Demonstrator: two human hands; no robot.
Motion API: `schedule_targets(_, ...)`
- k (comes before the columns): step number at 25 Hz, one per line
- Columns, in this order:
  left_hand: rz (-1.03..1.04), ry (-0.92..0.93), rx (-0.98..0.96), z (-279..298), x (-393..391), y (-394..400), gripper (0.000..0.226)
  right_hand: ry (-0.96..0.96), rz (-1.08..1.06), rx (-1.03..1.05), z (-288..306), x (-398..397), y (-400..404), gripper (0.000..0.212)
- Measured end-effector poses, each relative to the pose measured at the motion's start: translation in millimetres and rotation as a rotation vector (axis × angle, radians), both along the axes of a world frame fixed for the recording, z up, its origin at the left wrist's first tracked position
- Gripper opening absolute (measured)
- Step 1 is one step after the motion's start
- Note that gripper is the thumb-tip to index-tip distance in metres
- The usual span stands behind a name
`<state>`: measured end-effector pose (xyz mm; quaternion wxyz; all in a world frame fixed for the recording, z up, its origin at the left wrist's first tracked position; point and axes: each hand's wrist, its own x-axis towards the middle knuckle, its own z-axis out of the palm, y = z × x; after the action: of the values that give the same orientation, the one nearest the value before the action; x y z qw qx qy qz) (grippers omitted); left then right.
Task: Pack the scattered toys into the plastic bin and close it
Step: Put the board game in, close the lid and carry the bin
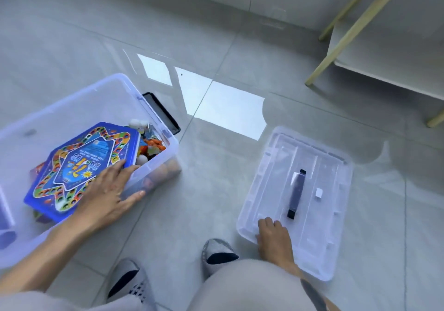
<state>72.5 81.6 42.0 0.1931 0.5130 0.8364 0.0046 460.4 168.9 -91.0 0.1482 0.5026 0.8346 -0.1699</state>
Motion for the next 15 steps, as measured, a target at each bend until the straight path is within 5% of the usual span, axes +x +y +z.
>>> schedule_targets(3,0.012,-0.011,-0.042,4.7,2.5,-3.7,0.101,0.178,-0.080,0.038,52.6,-53.5,51.6,0.012)
schedule_targets(6,-0.008,-0.059,-0.085,6.6,-3.5,-15.5,0.099,0.176,-0.091,-0.082,73.3,-82.3,60.3,0.012)
schedule_targets(10,-0.017,-0.089,-0.055,-1.2,-8.3,-24.5,0.095,0.091,-0.147,-0.125,45.3,-82.2,46.4,0.035)
schedule_targets(15,-0.002,0.030,0.083,-12.7,-5.4,-27.9,0.092,-0.027,-0.273,-0.145,-0.2,-86.6,47.6,0.024)
